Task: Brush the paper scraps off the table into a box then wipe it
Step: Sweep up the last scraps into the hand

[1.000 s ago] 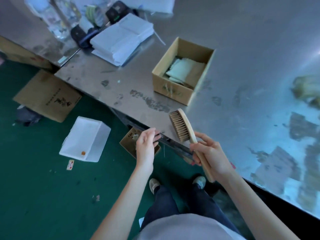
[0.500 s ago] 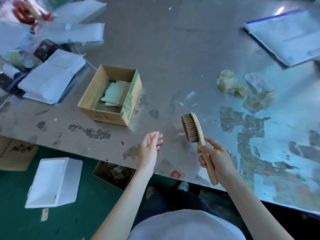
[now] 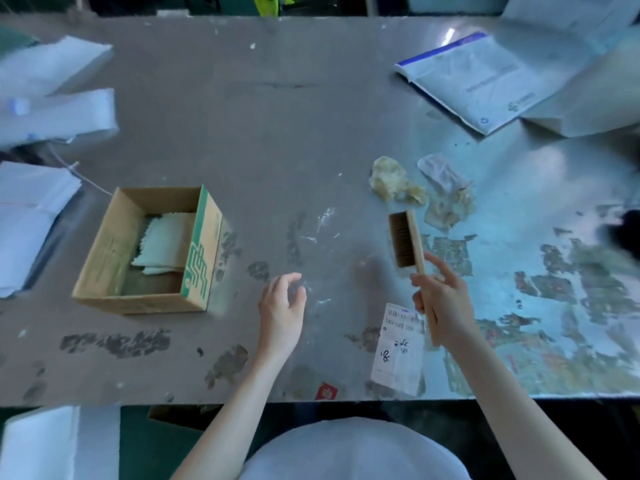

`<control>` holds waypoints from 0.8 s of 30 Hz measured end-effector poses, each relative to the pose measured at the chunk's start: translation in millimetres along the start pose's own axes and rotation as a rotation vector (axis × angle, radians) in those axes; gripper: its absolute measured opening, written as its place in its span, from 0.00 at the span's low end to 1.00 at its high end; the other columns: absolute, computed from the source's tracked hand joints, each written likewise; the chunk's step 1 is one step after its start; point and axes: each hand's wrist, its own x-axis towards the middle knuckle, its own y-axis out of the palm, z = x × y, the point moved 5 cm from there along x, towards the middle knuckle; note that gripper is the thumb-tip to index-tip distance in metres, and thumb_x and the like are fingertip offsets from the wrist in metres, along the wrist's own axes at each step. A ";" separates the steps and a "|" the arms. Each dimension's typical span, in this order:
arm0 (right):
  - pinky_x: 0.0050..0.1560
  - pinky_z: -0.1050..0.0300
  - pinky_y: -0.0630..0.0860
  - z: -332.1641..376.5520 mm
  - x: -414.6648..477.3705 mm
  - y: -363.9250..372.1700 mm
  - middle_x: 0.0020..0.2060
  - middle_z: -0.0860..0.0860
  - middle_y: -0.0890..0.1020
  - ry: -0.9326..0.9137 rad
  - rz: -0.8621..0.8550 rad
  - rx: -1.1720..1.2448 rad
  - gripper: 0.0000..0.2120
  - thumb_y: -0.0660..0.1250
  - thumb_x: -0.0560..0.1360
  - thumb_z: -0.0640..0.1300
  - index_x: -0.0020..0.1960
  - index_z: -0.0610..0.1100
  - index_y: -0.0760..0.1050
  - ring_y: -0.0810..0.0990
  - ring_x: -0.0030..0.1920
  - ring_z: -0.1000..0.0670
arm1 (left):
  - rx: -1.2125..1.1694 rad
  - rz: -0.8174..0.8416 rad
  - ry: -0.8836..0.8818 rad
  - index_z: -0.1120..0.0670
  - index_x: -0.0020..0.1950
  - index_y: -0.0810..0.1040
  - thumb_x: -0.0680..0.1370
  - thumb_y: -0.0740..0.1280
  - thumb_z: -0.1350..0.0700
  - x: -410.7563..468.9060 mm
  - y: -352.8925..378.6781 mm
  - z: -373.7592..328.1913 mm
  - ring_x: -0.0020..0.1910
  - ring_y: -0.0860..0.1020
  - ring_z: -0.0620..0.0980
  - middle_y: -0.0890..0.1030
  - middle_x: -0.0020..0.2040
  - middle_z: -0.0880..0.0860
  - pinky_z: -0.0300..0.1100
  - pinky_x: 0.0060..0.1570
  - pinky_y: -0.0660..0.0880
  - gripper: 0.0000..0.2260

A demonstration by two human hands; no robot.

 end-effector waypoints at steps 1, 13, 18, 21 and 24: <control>0.22 0.62 0.65 7.0 10.7 -3.6 0.33 0.45 0.74 -0.017 -0.046 0.010 0.21 0.64 0.72 0.28 0.58 0.48 0.75 0.68 0.22 0.51 | 0.050 -0.009 0.049 0.56 0.59 0.76 0.79 0.63 0.58 2.8 -0.8 0.4 0.58 0.74 0.50 0.76 0.56 0.50 0.44 0.60 0.68 0.09; 0.44 0.52 0.75 52.9 107.8 -51.4 0.44 0.45 0.77 -0.132 -0.558 -0.084 0.26 0.65 0.70 0.34 0.66 0.50 0.74 0.75 0.40 0.45 | 0.496 0.052 0.258 0.55 0.61 0.74 0.76 0.59 0.51 9.6 -2.1 18.3 0.60 0.71 0.55 0.74 0.62 0.53 0.51 0.53 0.66 0.16; 0.48 0.58 0.73 43.9 110.1 -50.8 0.52 0.45 0.78 -0.146 -0.518 -0.228 0.28 0.66 0.71 0.33 0.69 0.49 0.72 0.76 0.44 0.46 | 0.440 0.062 0.239 0.56 0.62 0.73 0.76 0.67 0.56 11.3 -2.7 22.4 0.61 0.71 0.57 0.73 0.63 0.55 0.53 0.56 0.67 0.15; 0.47 0.52 0.76 32.1 103.5 -39.8 0.52 0.41 0.80 -0.156 -0.443 -0.285 0.28 0.67 0.70 0.35 0.69 0.50 0.72 0.76 0.39 0.47 | 0.390 0.063 0.227 0.57 0.63 0.73 0.76 0.67 0.56 13.7 -2.3 19.7 0.61 0.71 0.58 0.72 0.63 0.55 0.53 0.58 0.67 0.16; 0.35 0.61 0.74 17.2 87.7 -20.8 0.46 0.42 0.80 -0.182 -0.309 -0.392 0.27 0.68 0.70 0.36 0.68 0.50 0.73 0.74 0.32 0.50 | 0.376 0.082 0.224 0.56 0.63 0.72 0.77 0.60 0.49 14.9 -0.2 15.0 0.62 0.71 0.56 0.71 0.64 0.54 0.51 0.58 0.67 0.18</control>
